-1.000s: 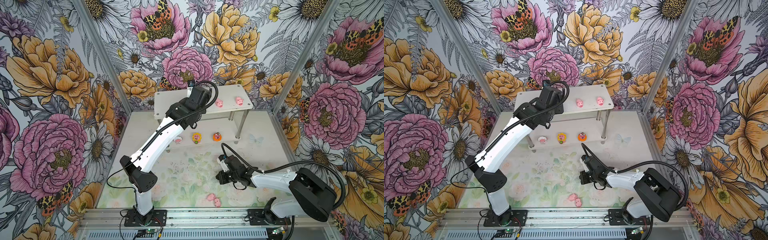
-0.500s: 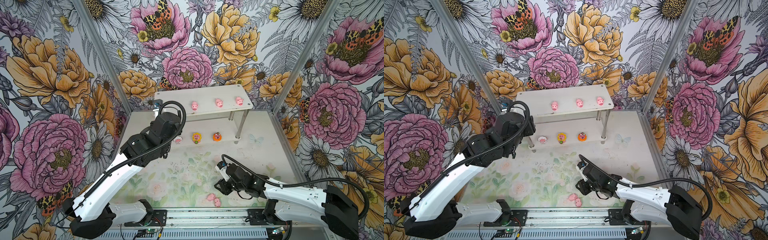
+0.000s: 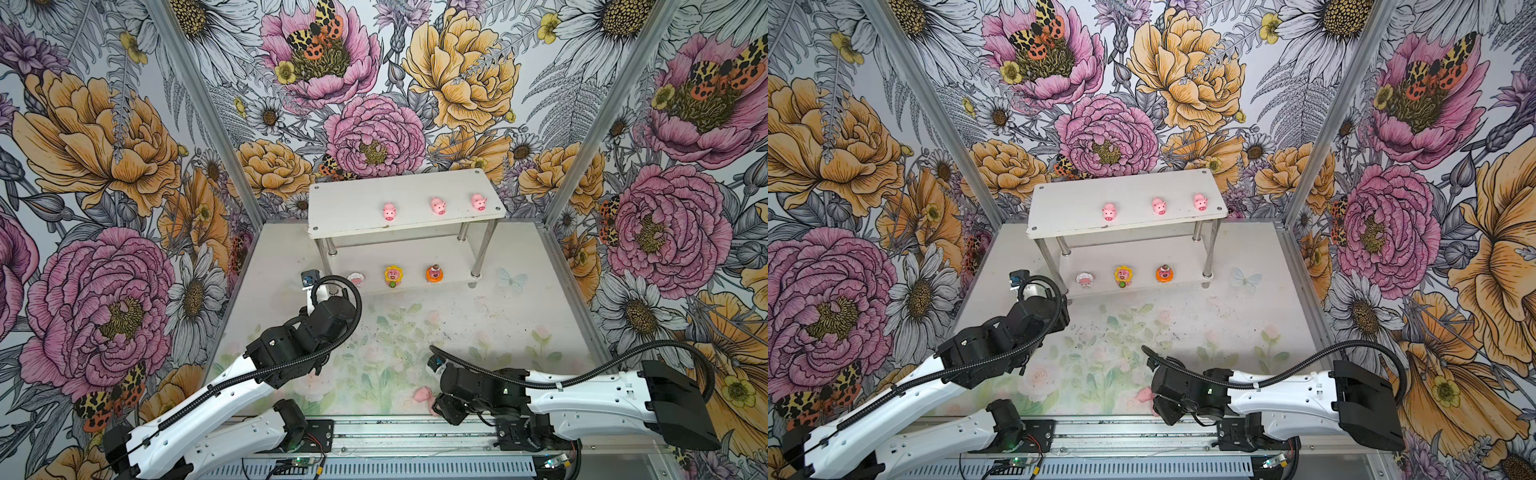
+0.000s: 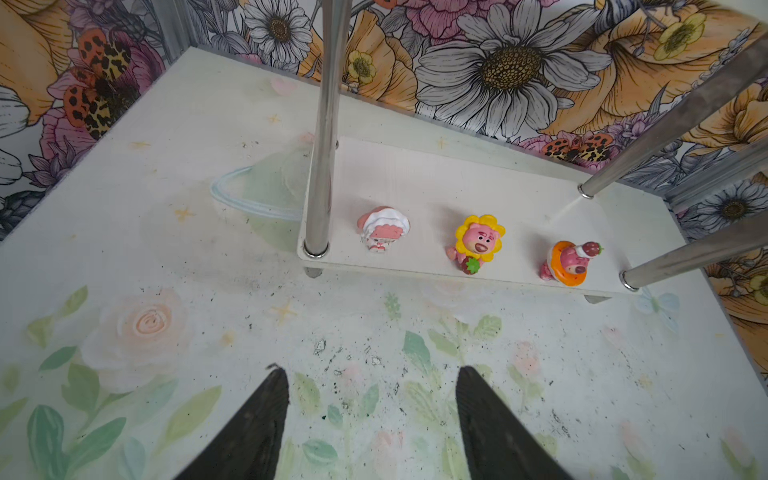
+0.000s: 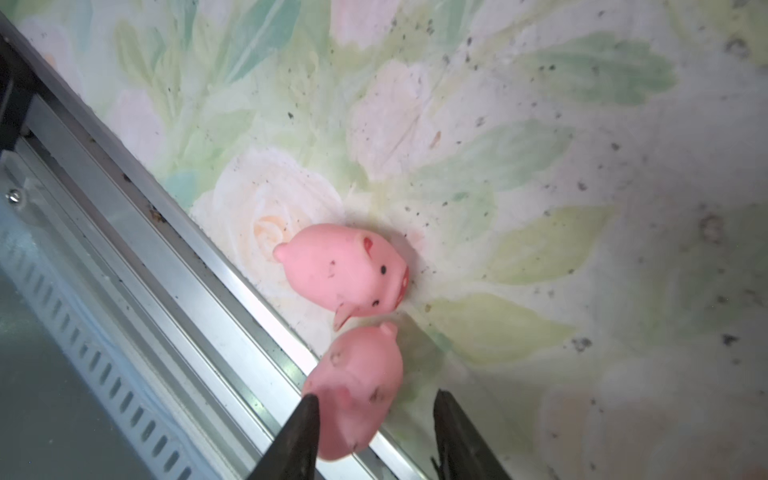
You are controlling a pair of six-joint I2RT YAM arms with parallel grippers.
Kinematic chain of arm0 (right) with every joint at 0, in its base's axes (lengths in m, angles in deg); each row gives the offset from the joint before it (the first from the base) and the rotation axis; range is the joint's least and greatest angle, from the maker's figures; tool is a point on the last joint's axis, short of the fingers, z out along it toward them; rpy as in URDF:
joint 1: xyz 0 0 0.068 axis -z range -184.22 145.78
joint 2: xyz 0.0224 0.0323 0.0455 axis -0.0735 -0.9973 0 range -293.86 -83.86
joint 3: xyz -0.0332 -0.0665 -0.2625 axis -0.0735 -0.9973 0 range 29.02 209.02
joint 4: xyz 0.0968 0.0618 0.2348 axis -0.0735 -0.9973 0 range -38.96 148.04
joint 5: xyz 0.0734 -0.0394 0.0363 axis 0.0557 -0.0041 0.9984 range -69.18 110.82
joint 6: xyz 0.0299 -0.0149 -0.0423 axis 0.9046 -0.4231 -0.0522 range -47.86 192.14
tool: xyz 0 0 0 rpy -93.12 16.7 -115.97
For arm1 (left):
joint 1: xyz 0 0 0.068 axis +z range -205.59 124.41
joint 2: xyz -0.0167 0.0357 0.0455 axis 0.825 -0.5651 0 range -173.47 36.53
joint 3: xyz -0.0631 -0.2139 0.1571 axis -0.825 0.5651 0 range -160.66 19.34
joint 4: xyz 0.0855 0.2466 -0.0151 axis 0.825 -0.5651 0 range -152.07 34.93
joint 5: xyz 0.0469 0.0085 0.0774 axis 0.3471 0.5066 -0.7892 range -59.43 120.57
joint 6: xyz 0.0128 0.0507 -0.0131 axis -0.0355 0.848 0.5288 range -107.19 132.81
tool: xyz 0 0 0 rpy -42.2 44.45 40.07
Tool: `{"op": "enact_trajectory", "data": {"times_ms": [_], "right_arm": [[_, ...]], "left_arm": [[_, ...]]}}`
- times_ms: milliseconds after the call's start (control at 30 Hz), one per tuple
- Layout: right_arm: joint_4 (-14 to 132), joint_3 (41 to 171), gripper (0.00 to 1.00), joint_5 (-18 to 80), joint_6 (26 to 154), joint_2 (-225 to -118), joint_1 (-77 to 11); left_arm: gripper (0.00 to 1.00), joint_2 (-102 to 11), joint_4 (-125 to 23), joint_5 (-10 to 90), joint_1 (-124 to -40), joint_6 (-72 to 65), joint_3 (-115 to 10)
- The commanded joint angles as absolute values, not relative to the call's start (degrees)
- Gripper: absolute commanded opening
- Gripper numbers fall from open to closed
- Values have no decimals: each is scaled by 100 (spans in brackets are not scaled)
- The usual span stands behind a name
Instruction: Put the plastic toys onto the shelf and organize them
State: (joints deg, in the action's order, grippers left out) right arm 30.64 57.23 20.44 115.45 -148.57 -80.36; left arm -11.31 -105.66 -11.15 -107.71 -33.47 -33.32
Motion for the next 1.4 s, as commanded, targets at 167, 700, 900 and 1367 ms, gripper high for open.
{"op": "enact_trajectory", "data": {"times_ms": [167,700,900,1367], "right_arm": [[3026,6079,28,1310,12123,-15596,-8301],[1831,7492,1,123,10795,-15789,-6577],[1849,8210,0,-372,10589,-17342,-6478],[2339,8597,28,302,10781,-18013,-6682]], "left_arm": [[66,-469,-10108,-944,-10860,-3882,-2667],[66,-343,-9910,-786,-10867,-4000,-2281],[66,-333,-9911,-691,-10876,-4096,-2144],[66,-315,-9883,-687,-10868,-4261,-1828]]}}
